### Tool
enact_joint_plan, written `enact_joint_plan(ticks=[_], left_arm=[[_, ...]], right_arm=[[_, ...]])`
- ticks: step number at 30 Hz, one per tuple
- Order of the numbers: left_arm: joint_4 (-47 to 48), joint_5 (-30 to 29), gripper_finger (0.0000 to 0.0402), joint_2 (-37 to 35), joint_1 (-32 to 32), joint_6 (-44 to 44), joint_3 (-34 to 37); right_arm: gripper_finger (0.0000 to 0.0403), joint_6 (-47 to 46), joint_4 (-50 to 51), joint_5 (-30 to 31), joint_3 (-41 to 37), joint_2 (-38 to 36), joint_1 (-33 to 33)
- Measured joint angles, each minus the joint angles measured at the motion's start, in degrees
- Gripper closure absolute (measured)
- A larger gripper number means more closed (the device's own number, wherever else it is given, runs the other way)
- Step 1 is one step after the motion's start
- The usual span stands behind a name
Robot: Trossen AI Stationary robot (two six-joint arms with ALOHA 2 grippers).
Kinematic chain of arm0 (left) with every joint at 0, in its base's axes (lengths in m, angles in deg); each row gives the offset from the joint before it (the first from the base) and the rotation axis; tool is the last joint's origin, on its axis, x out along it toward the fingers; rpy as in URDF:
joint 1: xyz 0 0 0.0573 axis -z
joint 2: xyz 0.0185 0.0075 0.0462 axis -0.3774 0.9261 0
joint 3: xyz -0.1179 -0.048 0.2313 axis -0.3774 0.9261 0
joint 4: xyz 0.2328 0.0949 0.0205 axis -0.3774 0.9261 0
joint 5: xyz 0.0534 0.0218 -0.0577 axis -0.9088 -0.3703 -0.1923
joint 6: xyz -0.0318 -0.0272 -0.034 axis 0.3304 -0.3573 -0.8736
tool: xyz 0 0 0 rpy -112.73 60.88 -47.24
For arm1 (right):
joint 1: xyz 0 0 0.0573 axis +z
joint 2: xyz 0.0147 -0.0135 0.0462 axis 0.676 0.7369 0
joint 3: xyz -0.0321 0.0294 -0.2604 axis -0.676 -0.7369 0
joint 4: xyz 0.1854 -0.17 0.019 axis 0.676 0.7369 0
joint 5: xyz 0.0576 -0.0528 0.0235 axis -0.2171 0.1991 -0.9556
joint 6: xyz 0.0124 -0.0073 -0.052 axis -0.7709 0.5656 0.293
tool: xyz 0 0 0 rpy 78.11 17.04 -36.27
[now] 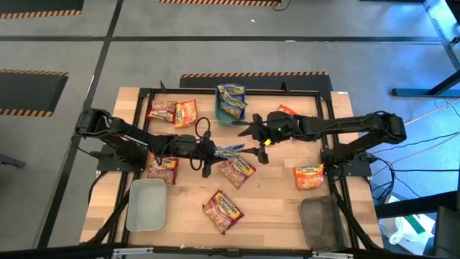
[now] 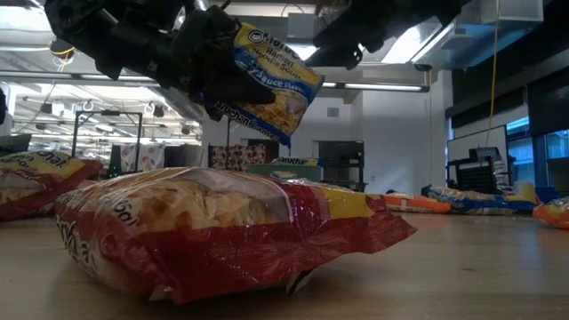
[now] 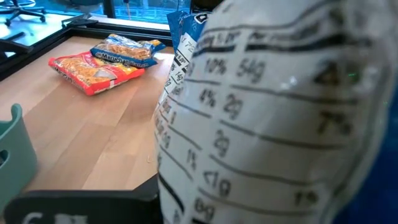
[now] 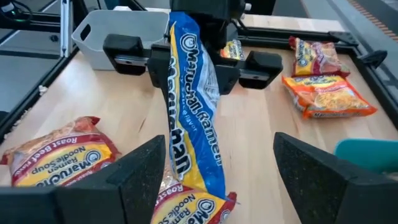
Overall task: Sort Maruchan noodles
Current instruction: Put the blue noodle pack into the green bin
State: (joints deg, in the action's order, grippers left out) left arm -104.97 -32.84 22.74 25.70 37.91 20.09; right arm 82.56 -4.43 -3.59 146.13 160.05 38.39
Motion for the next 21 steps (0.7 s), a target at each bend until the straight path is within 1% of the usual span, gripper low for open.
enact_joint_plan(ticks=[10,14,17,19,21], left_arm=[[-0.54,-0.06,0.0303,-0.63,0.00,0.85,-0.09],[-0.64,-0.06,0.0303,-1.09,0.00,0.87,-0.09],[-0.36,0.38,0.0303,-1.09,0.00,1.05,-0.09],[-0.44,0.66,0.0303,-1.09,0.00,1.05,-0.09],[-0.41,0.75,0.0303,-1.09,0.00,1.07,-0.09]], right_arm=[[0.0120,-1.43,-0.74,-0.06,0.00,0.00,0.00],[0.0120,-2.15,-2.90,-0.15,0.00,0.18,0.00],[0.0120,-5.16,-4.50,-0.46,0.00,0.22,0.00],[0.0116,-6.09,-4.78,0.62,0.00,0.22,-0.10],[0.0104,-6.32,-5.30,1.78,-0.04,0.24,-0.11]])
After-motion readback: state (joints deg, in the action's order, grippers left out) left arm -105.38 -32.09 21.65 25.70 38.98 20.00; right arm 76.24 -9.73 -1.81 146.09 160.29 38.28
